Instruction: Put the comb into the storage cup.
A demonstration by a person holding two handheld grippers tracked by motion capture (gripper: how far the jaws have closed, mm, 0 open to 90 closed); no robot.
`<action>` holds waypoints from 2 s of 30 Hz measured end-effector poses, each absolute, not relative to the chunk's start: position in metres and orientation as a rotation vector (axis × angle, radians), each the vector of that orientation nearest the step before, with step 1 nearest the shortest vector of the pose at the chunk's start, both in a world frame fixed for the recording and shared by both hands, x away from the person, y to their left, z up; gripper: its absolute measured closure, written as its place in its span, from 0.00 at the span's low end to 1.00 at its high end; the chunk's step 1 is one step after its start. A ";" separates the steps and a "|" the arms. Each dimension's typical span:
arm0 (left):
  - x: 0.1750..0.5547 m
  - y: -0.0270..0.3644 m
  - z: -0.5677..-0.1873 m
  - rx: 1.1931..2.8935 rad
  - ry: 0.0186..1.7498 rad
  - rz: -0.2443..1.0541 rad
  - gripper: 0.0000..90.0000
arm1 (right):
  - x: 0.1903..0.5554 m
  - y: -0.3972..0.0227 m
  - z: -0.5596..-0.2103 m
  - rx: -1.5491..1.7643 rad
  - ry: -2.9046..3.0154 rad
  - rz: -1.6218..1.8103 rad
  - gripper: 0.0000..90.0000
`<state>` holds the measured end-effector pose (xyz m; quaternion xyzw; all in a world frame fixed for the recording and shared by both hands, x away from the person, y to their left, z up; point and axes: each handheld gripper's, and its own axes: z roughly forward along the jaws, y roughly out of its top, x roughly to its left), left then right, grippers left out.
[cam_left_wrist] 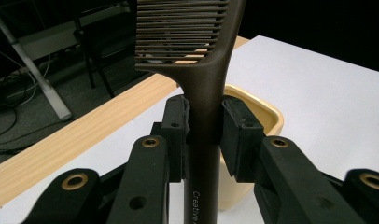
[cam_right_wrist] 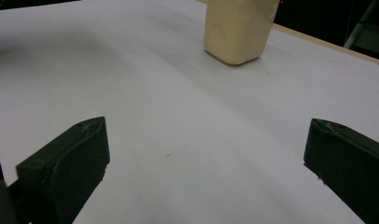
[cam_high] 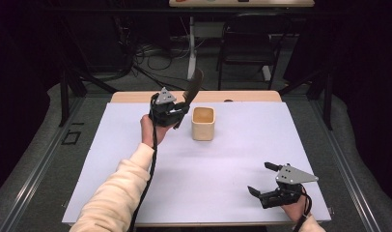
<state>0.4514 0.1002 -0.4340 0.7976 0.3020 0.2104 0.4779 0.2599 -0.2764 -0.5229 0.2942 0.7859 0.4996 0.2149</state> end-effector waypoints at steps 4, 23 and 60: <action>0.453 0.096 -0.432 1.946 0.731 0.524 0.80 | 0.260 -0.276 -0.523 0.816 2.180 1.385 0.00; 0.458 0.081 -0.423 1.921 0.707 0.525 0.81 | 0.260 -0.276 -0.523 0.814 2.181 1.387 0.00; 0.469 0.062 -0.417 1.820 0.704 0.487 0.81 | 0.260 -0.277 -0.523 0.812 2.178 1.398 0.00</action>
